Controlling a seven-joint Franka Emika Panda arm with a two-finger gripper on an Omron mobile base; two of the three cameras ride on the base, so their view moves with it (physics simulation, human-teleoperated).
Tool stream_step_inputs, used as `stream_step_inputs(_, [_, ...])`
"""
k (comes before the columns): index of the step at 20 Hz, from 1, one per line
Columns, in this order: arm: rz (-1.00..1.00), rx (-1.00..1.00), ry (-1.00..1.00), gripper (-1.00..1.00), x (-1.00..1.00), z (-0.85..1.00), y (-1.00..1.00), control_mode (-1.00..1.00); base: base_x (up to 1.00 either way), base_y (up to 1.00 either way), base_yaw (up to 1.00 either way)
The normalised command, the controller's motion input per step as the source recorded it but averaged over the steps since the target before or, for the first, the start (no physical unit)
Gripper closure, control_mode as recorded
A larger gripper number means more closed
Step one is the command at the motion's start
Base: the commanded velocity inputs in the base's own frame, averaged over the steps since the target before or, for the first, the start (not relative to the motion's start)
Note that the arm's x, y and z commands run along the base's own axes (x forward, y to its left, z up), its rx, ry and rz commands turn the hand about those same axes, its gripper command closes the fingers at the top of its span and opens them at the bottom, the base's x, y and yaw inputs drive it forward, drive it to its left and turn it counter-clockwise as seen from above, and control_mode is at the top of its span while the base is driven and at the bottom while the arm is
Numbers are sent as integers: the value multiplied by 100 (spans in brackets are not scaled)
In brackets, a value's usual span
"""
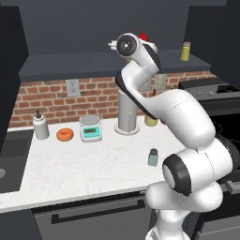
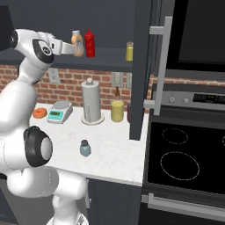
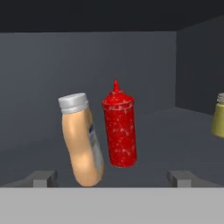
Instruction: Put the shaker and condiment bottle from the counter next to their counterparts in the cabinet.
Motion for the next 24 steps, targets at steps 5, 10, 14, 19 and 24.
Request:
stream_step_inputs(5, [0,0,0,-100,-49,0,0,-100,0,0,0])
stream_step_inputs(10, [0,0,0,-100,-52,0,0,-100,0,0,0])
stream_step_inputs(14, [0,0,0,-100,-57,0,0,-100,0,0,0])
stream_step_inputs(19, [0,0,0,-100,-65,0,0,-100,0,0,0])
stream_step_inputs(24, [-4,0,0,-100,-76,-1,0,-100,0,0,0])
